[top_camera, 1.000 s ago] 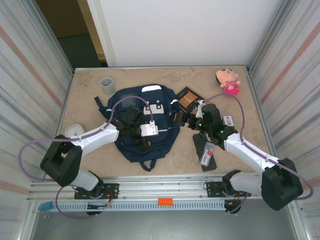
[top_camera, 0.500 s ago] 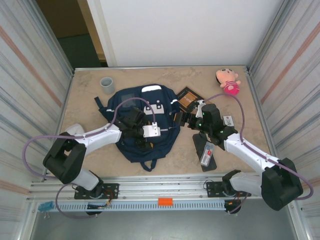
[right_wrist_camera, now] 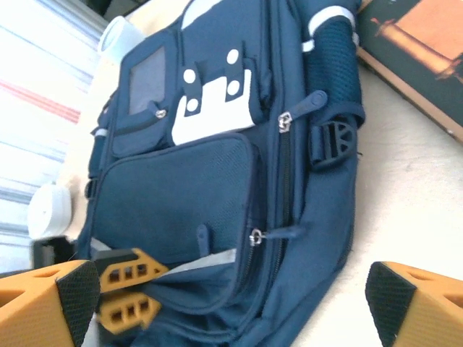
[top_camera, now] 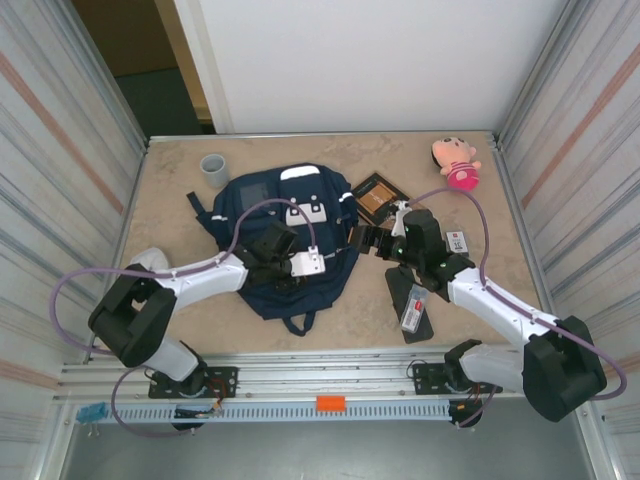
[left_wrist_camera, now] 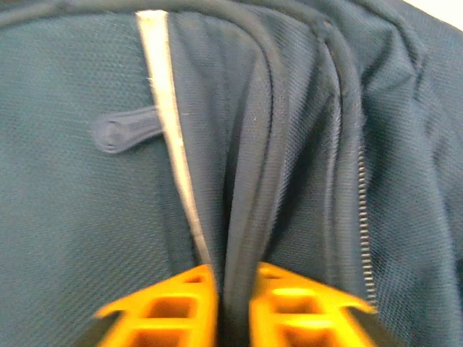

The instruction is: Pack books, pencil case, and school supplies into a backpack

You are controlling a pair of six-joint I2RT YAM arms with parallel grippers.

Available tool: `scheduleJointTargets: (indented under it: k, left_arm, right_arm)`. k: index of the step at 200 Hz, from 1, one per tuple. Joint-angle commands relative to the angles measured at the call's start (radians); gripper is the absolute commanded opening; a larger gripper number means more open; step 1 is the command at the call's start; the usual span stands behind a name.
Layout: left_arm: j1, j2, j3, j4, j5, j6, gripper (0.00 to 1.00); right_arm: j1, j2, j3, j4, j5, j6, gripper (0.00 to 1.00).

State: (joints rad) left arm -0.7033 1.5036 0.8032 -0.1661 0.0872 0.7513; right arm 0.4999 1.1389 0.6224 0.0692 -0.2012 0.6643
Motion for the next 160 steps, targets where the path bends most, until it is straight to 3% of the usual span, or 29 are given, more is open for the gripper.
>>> scheduleJointTargets:
  k: [1,30,55,92,119,160]
  left_arm:
    - [0.019,-0.108,0.038,0.002,0.063,-0.018,0.00]
    - [0.109,-0.232,0.127,-0.167,0.329,-0.033,0.00]
    - [0.178,-0.319,0.190,-0.268,0.475,-0.015,0.00]
    - [0.360,-0.422,0.236,-0.346,0.731,-0.008,0.00]
    - [0.456,-0.470,0.264,-0.406,0.839,0.038,0.00]
    - [0.563,-0.493,0.272,-0.420,0.970,0.065,0.00]
  right_arm:
    - [0.006,-0.057,-0.051,0.021,0.079,-0.030,0.96]
    - [-0.001,-0.099,-0.123,0.126,0.053,-0.155,0.96]
    - [-0.012,-0.090,-0.142,0.163,0.009,-0.253,0.94]
    - [-0.021,-0.055,-0.158,0.249,-0.087,-0.401,0.90]
    - [-0.017,0.009,-0.140,0.276,-0.167,-0.517,0.85]
    - [0.036,0.128,-0.116,0.321,-0.176,-0.638,0.84]
